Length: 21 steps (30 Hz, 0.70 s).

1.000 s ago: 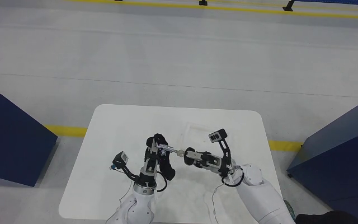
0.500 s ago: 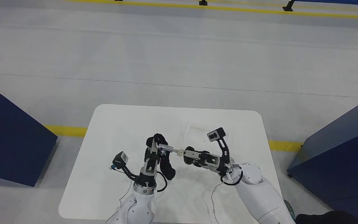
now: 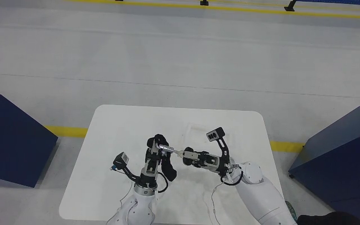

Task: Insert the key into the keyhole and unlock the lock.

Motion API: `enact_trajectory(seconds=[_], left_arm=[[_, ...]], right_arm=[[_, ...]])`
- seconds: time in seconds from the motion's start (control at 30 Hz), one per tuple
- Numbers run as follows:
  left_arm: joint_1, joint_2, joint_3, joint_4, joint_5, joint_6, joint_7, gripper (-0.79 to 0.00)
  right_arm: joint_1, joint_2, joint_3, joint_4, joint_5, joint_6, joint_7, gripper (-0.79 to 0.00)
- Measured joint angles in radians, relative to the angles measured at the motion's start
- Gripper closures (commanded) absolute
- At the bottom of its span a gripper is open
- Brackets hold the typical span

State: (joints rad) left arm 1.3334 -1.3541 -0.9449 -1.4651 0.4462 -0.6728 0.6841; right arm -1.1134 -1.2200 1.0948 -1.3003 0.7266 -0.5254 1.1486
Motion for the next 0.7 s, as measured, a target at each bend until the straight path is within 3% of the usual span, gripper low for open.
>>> enact_trajectory(seconds=[0.7], left_arm=[[0.000,0.000,0.000,0.000,0.000,0.000,0.000,0.000]], right_arm=[[0.000,-0.001,0.009,-0.017,-0.020,0.018,0.000,0.000]])
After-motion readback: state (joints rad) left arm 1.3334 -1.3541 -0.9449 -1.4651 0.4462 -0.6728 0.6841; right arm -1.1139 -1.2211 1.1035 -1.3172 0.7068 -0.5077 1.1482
